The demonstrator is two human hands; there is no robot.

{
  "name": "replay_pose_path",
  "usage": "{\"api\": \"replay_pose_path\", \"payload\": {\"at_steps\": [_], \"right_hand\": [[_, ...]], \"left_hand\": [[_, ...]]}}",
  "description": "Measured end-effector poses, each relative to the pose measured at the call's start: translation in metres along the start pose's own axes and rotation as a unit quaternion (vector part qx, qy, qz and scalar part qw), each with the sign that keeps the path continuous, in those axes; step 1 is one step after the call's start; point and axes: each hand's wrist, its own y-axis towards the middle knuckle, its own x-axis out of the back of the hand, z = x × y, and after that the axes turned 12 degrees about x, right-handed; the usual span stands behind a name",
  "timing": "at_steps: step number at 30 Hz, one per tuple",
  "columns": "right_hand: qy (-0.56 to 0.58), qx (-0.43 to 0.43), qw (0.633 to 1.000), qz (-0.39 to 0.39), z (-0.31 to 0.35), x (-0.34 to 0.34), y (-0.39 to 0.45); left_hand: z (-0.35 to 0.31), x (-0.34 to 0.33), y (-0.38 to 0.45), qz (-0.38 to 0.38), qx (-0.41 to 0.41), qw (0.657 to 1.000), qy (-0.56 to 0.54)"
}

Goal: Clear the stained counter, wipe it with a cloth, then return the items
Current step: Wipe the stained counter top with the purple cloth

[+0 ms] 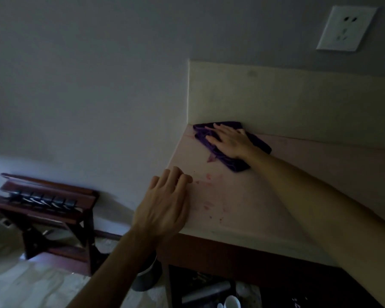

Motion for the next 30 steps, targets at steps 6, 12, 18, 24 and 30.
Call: {"api": "replay_pose_path", "payload": {"at_steps": [6,12,18,24,30], "right_hand": [[0.012,0.003,1.000,0.013,0.030,0.003,-0.025],[0.025,0.112,0.993,-0.020,0.112,-0.006,-0.149],[0.030,0.147,0.988,-0.028,0.140,-0.012,-0.200],[0.034,0.156,0.987,-0.011,0.113,-0.005,-0.135],[0.023,0.096,0.995,-0.013,0.072,-0.008,0.004]], "left_hand": [[-0.003,0.002,-0.002,-0.028,0.012,0.999,-0.020],[-0.008,0.006,-0.008,-0.055,0.079,0.990,-0.106],[0.004,0.003,-0.033,-0.064,0.075,0.986,-0.134],[0.022,0.005,-0.028,-0.046,0.068,0.988,-0.133],[0.041,-0.001,-0.029,-0.009,0.035,0.993,-0.112]]}}
